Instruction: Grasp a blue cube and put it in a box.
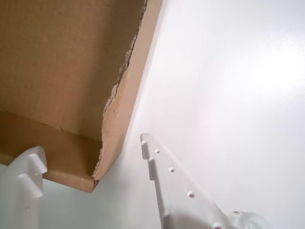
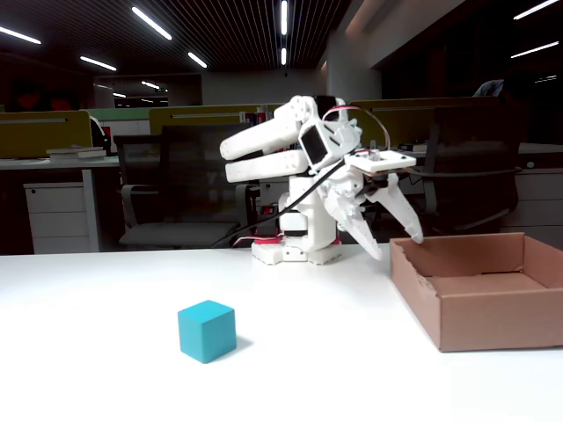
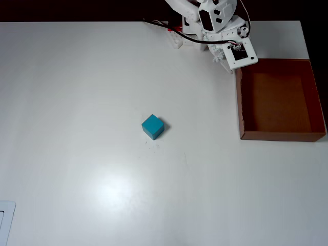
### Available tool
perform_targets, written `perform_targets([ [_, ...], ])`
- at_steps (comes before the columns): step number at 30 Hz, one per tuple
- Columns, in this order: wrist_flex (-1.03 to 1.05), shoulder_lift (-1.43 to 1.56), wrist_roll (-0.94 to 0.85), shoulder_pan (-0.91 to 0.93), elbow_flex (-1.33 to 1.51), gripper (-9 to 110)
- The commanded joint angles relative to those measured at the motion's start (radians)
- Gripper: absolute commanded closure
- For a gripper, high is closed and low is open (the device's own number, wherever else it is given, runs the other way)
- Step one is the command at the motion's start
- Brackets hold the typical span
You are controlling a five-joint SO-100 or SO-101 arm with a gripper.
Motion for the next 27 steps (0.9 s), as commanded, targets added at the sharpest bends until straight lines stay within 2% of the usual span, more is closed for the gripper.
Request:
perform_targets([
  [1,-0.011,0.005,0.003,-0.005,-0.009,78],
  [5,-0.061,0.002,0.055,-0.009,-0.011,80],
  [11,0.002,-0.055,0.055,0.087,-0.164,76],
  [19,-0.014,-0.483,0.055,0.282,-0.563,76],
  [27,-0.003,-0.746,0.055,0.511,-0.787,74],
])
